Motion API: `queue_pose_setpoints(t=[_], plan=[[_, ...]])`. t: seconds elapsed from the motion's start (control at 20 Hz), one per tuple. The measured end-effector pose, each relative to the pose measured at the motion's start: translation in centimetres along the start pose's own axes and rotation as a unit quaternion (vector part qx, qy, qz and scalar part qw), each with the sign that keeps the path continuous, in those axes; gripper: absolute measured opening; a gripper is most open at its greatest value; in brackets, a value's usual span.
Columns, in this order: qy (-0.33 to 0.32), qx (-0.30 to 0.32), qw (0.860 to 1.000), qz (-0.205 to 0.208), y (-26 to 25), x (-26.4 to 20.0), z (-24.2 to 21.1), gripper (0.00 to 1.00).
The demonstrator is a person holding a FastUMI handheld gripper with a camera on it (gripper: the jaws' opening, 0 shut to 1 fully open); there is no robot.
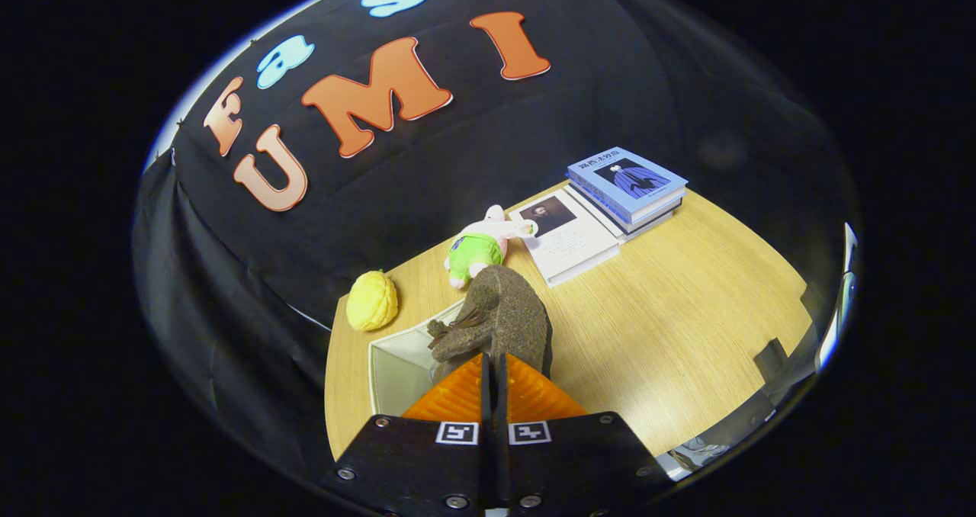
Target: Open the storage box then place both shoes into the box .Put the left shoe in first, then the right shoe, with the right side of both shoes facing outward in a uniform manner.
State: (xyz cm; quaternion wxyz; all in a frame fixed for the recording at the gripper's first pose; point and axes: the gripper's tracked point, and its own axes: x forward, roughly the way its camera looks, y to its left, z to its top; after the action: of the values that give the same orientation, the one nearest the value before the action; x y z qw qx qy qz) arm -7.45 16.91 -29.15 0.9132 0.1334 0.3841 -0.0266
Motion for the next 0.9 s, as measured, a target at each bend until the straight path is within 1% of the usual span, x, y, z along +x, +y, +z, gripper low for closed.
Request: queue_pose_setpoints(t=[0.05, 0.15, 0.2, 0.25, 0.3, 0.35, 0.45, 0.5, 0.6, 0.65, 0.8, 0.9], plan=[[0.001, -0.003, 1.000, 0.000, 0.3, -0.3, -0.4, 0.00], [0.005, -0.008, 1.000, 0.019, 1.9, -0.9, -1.4, 0.00], [0.001, -0.022, 1.000, 0.013, 2.1, -0.9, -1.6, 0.00], [0.008, -0.054, 0.998, 0.005, 2.0, -0.7, -2.4, 0.00], [0.013, -0.071, 0.997, 0.002, 2.0, -0.3, -3.3, 0.00], [0.020, -0.070, 0.997, 0.010, 2.6, 0.5, -3.8, 0.00], [0.047, -0.037, 0.997, 0.039, 4.1, 1.5, -5.6, 0.00], [0.057, -0.035, 0.997, 0.045, 4.8, 1.8, -6.6, 0.00], [0.084, -0.073, 0.993, 0.042, 5.5, 1.7, -8.8, 0.00], [0.084, -0.078, 0.992, 0.044, 5.8, 1.4, -9.3, 0.00], [0.050, -0.109, 0.993, 0.018, 4.9, 1.1, -7.3, 0.00], [0.033, -0.101, 0.994, 0.020, 5.1, 0.9, -6.1, 0.01]])
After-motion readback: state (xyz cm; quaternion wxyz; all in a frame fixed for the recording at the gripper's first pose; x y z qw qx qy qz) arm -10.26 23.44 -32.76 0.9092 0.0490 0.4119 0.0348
